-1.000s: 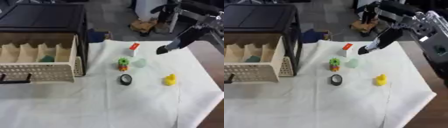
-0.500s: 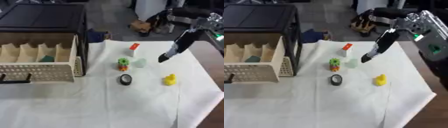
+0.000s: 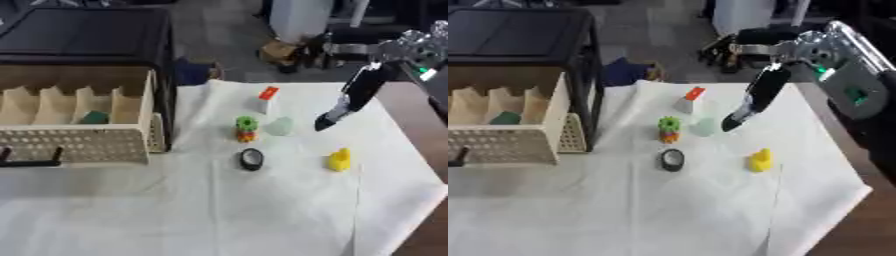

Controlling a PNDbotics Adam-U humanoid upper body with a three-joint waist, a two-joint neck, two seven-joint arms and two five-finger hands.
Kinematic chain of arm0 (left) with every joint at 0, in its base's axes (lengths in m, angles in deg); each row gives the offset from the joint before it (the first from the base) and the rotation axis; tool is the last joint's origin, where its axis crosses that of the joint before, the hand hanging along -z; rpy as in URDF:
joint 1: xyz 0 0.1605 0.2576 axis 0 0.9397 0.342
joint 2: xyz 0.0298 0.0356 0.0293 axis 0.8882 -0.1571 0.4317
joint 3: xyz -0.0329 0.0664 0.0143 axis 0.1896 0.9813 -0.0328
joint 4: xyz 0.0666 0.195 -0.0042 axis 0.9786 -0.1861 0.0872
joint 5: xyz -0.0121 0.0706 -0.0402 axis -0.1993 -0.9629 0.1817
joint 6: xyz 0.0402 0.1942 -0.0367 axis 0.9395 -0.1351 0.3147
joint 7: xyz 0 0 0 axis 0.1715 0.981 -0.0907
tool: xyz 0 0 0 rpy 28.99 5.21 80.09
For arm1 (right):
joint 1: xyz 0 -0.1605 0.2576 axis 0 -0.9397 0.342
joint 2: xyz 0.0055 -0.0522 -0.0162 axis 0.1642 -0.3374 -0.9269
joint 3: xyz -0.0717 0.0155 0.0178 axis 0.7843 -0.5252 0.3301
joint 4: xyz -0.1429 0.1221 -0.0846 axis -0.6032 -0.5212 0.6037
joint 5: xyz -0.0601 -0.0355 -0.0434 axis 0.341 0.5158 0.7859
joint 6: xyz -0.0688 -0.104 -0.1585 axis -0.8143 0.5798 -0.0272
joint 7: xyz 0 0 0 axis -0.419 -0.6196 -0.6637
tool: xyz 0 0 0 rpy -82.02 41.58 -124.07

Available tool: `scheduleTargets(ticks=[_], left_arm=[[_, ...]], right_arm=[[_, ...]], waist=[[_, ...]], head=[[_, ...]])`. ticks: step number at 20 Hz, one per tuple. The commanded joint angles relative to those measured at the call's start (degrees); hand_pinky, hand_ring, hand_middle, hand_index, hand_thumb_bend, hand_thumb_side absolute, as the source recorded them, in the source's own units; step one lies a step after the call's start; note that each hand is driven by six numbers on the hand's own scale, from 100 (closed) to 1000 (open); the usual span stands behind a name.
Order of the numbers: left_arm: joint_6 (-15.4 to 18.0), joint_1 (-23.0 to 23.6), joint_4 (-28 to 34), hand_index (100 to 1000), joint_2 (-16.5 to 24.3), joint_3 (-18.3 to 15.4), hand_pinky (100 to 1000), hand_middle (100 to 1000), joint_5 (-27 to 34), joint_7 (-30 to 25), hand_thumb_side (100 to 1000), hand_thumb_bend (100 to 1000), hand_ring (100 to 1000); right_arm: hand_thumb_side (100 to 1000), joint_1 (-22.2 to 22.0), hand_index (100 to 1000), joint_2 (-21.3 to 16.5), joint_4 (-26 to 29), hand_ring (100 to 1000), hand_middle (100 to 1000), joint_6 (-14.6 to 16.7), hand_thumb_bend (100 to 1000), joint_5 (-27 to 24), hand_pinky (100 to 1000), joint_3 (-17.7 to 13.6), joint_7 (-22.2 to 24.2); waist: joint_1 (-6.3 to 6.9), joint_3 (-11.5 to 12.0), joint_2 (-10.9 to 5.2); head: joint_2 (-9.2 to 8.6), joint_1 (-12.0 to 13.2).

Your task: Pick up objects from table and place into drawer.

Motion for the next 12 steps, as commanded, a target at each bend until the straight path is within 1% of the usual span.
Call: scheduleTargets(ticks=[1, 4, 6, 12], left_arm=[[-0.42, -0.33, 0.69, 846, 0.31, -0.52, 351, 473, 0.32, -0.19, 1000, 151, 359], [-0.73, -0.31, 0.69, 846, 0.07, -0.54, 351, 473, 0.42, -0.3, 1000, 152, 359], [-0.89, -0.29, 0.69, 845, -0.04, -0.56, 352, 473, 0.47, -0.3, 1000, 152, 359], [-1.31, -0.27, 0.69, 844, -0.42, -0.55, 353, 473, 0.55, -0.51, 1000, 154, 360]], right_arm=[[325, 1.64, 970, -0.47, -0.73, 789, 814, -0.39, 645, -0.34, 623, 0.26, 0.73], [302, 2.24, 966, 0.42, -1.28, 779, 810, -0.65, 576, -0.18, 621, 0.91, 1.1], [301, 2.45, 964, 0.82, -1.73, 776, 806, -0.61, 559, 0.03, 616, 1.5, 1.58], [290, 3.15, 955, 2.55, -3.08, 759, 793, -0.61, 589, 0.89, 576, 2.99, 2.77]], waist=[[-0.01, 0.04, -1.13], [-0.05, 0.12, -1.09], [-0.06, 0.17, -1.04], [-0.02, 0.23, -0.9]], head=[[-0.15, -0.21], [-0.14, -0.29], [-0.12, -0.36], [-0.08, -0.5]])
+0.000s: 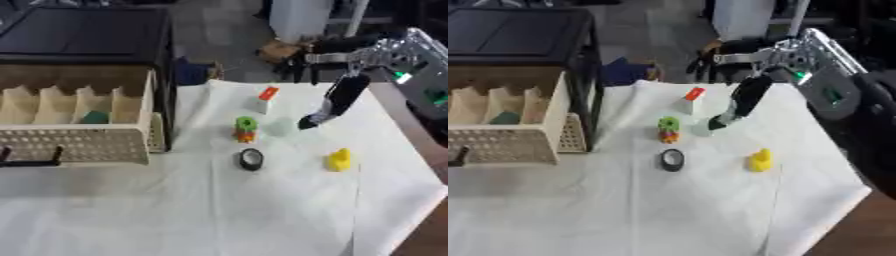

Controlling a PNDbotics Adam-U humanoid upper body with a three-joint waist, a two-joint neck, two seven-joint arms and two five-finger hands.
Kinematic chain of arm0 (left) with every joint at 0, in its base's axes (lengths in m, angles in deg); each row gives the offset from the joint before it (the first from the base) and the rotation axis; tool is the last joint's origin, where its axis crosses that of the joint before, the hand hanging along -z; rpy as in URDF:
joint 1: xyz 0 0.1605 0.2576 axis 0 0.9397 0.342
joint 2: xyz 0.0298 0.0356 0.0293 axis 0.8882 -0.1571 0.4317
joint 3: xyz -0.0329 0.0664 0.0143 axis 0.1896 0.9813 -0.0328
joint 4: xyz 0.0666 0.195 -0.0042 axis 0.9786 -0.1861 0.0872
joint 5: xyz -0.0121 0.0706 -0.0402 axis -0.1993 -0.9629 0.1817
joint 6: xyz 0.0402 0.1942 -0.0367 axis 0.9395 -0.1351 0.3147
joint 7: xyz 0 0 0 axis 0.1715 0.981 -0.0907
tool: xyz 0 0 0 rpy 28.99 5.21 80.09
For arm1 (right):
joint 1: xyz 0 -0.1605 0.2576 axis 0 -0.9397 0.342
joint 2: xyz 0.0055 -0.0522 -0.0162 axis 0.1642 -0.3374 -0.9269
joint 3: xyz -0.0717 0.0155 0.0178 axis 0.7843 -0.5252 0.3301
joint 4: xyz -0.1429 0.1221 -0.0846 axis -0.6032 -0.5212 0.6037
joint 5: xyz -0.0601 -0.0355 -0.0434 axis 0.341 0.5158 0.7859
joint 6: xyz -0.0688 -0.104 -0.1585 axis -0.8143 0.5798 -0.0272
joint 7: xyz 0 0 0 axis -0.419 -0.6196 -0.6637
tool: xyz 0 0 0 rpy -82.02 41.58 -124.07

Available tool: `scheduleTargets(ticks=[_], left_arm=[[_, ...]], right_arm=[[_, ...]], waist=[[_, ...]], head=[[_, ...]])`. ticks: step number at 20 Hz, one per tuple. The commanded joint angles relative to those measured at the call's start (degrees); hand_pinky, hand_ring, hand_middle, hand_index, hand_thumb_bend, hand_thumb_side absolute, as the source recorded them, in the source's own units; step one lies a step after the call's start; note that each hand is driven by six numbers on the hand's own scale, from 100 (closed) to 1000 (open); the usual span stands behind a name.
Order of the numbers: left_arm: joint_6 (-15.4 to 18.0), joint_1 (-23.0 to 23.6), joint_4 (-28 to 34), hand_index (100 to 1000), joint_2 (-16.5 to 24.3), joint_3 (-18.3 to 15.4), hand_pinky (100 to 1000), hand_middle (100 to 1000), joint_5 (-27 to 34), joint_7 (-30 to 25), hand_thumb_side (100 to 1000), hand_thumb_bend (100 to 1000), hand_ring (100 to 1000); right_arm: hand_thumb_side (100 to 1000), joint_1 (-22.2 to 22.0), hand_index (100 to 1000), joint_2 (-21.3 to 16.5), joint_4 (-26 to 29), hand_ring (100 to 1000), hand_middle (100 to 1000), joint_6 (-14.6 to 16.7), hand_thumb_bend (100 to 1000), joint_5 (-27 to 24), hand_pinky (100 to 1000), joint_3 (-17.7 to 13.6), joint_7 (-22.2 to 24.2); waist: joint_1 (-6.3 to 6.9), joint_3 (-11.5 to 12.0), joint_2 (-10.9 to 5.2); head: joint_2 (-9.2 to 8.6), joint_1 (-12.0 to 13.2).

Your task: Pick up objects from table and place into drawer.

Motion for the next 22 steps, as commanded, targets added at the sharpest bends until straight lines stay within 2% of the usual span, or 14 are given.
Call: scheduleTargets(ticks=[1, 8, 17, 22], left_arm=[[-0.28, -0.56, 0.7, 844, 0.47, -0.53, 353, 473, 0.48, -0.13, 1000, 154, 360], [-0.48, -0.57, 0.7, 845, 0.09, -0.44, 359, 476, 0.95, -0.98, 1000, 156, 362], [-0.71, -0.72, 0.7, 844, -0.22, -0.45, 360, 477, 1.27, -1.51, 1000, 155, 364], [-0.74, -0.77, 0.7, 843, -0.45, -0.45, 363, 477, 1.23, -1.67, 1000, 155, 364]], right_arm=[[290, 1.64, 955, -0.09, -0.65, 759, 793, 0.09, 589, 0.83, 576, 0.26, 0.77], [291, 1.94, 947, 1.97, -1.74, 754, 786, 0.34, 586, 2.46, 540, 1.67, 1.35], [306, 1.35, 935, 3.85, -2.38, 755, 775, 0.59, 589, 4.7, 536, 2.76, 0.53], [299, 0.69, 931, 4.79, -2.81, 757, 769, 1.75, 538, 6.84, 527, 3.42, -0.65]], waist=[[0.12, 0.13, -0.89], [0.14, 0.32, -0.73], [0.22, 0.5, -0.41], [0.3, 0.71, -0.11]], head=[[-0.11, -0.26], [-0.24, -0.16], [-0.33, 0.02], [-0.47, 0.05]])
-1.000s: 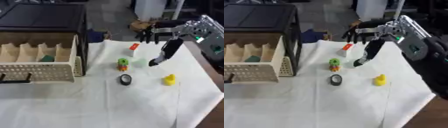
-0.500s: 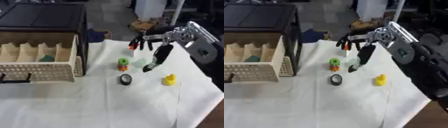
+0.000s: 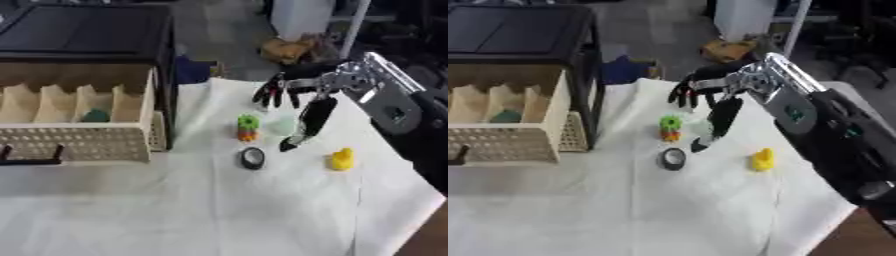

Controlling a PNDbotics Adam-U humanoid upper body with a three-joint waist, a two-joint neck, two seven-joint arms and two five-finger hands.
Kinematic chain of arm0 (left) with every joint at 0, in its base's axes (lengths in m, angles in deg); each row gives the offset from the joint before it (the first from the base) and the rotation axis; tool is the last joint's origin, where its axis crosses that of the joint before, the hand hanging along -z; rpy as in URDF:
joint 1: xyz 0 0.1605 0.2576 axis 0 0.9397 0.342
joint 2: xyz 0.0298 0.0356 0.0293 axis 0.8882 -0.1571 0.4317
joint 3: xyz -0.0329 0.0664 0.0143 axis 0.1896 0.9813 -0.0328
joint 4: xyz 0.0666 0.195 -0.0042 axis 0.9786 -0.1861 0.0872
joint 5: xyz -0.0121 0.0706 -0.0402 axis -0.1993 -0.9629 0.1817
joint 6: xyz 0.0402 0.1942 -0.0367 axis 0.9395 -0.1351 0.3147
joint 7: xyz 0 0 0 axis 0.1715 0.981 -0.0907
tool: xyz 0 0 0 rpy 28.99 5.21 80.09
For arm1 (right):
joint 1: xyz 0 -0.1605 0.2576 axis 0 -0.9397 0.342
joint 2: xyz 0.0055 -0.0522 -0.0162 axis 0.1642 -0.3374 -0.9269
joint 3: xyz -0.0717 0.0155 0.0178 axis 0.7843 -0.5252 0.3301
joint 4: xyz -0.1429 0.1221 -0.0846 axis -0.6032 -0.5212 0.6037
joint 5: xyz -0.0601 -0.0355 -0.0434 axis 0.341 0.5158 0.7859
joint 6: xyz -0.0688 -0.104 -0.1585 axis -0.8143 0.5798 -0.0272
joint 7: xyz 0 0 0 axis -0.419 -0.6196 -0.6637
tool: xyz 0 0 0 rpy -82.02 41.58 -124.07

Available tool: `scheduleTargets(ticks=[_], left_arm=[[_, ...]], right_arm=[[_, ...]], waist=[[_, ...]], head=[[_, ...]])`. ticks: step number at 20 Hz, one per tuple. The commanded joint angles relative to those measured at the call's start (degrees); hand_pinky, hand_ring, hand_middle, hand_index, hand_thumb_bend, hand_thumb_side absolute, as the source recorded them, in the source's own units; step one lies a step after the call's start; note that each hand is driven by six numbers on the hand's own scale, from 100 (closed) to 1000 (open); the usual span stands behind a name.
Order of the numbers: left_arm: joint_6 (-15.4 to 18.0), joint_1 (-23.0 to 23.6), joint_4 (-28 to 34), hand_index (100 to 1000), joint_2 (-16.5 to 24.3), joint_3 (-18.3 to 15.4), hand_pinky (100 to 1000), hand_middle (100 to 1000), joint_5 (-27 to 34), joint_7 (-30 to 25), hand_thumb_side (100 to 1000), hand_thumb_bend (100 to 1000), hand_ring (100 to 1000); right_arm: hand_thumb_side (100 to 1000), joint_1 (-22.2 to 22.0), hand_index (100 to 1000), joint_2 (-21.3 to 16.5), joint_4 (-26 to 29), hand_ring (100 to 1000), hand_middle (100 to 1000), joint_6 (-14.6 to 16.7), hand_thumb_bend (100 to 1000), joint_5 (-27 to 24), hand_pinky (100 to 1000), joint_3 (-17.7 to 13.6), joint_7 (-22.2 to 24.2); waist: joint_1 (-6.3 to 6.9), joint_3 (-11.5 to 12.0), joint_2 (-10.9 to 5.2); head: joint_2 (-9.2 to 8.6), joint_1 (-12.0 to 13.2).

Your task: Pick up objects from table and place into drawer.

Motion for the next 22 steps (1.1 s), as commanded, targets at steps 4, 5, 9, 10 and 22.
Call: scheduleTargets(ticks=[4, 5, 9, 10, 22], left_arm=[[-0.11, -0.83, 0.7, 840, 0.41, -0.4, 364, 477, 0.16, -0.51, 1000, 155, 364], [-0.15, -0.84, 0.7, 840, 0.38, -0.4, 365, 477, 0.16, -0.56, 1000, 156, 365], [-0.3, -0.81, 0.7, 840, 0.26, -0.31, 366, 478, 0.18, -0.93, 1000, 156, 365], [-0.33, -0.8, 0.7, 837, 0.22, -0.32, 366, 478, 0.18, -1.01, 1000, 155, 365], [-0.84, -0.69, 0.7, 829, -0.29, -0.36, 369, 478, 0.21, -1.74, 1000, 155, 366]], right_arm=[[306, 0.48, 919, -0.02, -0.03, 746, 760, 0.82, 528, 1.94, 514, 0.01, -0.57], [307, 0.45, 917, 0.12, -0.01, 746, 758, 0.81, 529, 2.03, 513, 0.09, -0.57], [310, 0.25, 905, 0.53, -0.28, 752, 758, 0.75, 518, 2.73, 517, 0.46, -0.69], [308, 0.14, 903, 0.62, -0.46, 753, 755, 0.77, 514, 2.9, 518, 0.6, -0.7], [284, -1.48, 886, 2.17, -1.01, 749, 733, 0.11, 560, 2.99, 513, 0.94, -0.48]], waist=[[0.12, 0.09, -0.74], [0.1, 0.09, -0.72], [0.04, 0.1, -0.68], [0.03, 0.11, -0.66], [0.15, 0.14, -0.33]], head=[[-0.57, 0.13], [-0.6, 0.13], [-0.71, 0.16], [-0.75, 0.17], [-0.86, 0.13]])
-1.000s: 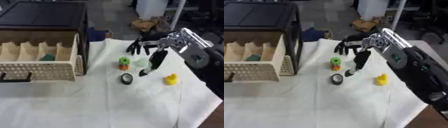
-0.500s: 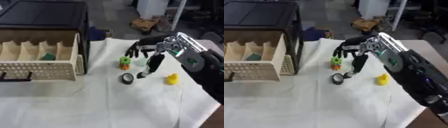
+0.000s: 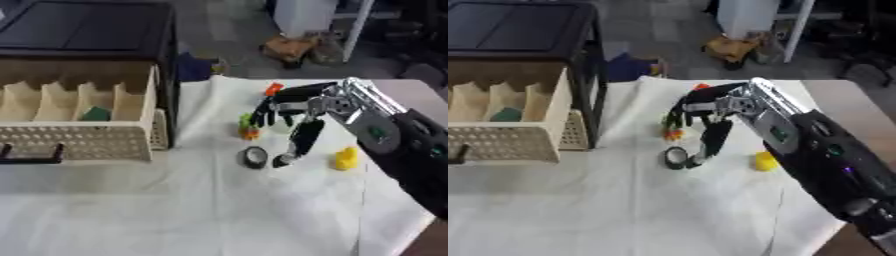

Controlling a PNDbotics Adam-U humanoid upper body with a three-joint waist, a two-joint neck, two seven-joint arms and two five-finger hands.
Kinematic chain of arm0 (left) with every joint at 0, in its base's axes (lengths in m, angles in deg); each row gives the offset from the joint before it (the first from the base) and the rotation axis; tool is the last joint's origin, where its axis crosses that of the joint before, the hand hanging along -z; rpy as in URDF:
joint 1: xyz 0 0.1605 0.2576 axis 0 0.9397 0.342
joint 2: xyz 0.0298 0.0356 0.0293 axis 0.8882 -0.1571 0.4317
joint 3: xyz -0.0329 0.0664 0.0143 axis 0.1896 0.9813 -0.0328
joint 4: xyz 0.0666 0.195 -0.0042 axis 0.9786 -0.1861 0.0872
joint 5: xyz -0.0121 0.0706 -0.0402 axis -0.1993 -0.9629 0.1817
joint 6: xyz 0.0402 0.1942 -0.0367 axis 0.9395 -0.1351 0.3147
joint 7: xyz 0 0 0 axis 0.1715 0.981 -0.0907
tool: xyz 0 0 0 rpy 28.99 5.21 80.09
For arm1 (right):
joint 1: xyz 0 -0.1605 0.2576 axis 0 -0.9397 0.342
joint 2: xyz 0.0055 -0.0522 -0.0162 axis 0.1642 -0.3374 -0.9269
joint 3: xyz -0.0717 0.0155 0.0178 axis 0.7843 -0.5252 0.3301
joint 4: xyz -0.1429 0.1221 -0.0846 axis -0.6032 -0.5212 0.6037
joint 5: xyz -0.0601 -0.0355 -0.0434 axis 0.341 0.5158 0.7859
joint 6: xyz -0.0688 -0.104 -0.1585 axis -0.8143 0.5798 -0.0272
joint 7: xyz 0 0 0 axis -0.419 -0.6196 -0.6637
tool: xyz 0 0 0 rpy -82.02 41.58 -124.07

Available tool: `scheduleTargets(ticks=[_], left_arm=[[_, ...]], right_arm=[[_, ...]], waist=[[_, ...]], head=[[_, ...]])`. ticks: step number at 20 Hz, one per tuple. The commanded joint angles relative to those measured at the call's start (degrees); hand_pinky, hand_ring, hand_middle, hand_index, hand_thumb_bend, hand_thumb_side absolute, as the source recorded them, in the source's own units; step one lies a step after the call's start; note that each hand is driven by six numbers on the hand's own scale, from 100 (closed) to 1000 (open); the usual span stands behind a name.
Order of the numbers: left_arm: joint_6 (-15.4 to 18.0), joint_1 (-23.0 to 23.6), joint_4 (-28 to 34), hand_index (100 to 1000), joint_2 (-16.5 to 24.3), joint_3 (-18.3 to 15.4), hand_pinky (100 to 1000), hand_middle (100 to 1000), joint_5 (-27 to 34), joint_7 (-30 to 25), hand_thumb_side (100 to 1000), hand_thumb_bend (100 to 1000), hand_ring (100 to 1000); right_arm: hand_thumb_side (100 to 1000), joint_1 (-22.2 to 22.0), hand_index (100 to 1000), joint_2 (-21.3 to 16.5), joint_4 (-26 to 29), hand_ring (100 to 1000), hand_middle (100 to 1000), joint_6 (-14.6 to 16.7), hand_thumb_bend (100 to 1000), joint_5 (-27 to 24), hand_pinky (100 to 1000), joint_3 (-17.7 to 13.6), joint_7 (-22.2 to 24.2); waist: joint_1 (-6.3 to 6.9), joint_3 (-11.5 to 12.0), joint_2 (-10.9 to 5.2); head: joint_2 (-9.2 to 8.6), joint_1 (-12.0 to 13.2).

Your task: Pick up objects from table and place into drawer.

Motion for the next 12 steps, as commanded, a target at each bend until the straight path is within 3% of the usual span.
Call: scheduleTargets(ticks=[1, 12], left_arm=[[-0.04, -0.7, 0.7, 829, 0.38, -0.38, 370, 478, 0.23, -0.38, 1000, 155, 366], [-0.37, -0.61, 0.7, 823, -0.13, -0.28, 372, 478, 0.27, -0.88, 1000, 155, 366]], right_arm=[[284, 0.54, 887, -0.59, 0.24, 749, 734, -0.32, 559, 0.28, 513, -0.38, -0.1], [310, 0.81, 885, 0.85, -1.62, 756, 735, -0.28, 526, 2.23, 519, 0.05, -1.73]], waist=[[0.16, 0.08, -0.88], [0.18, 0.26, -0.57]], head=[[-0.66, -0.02], [-1.13, -0.2]])
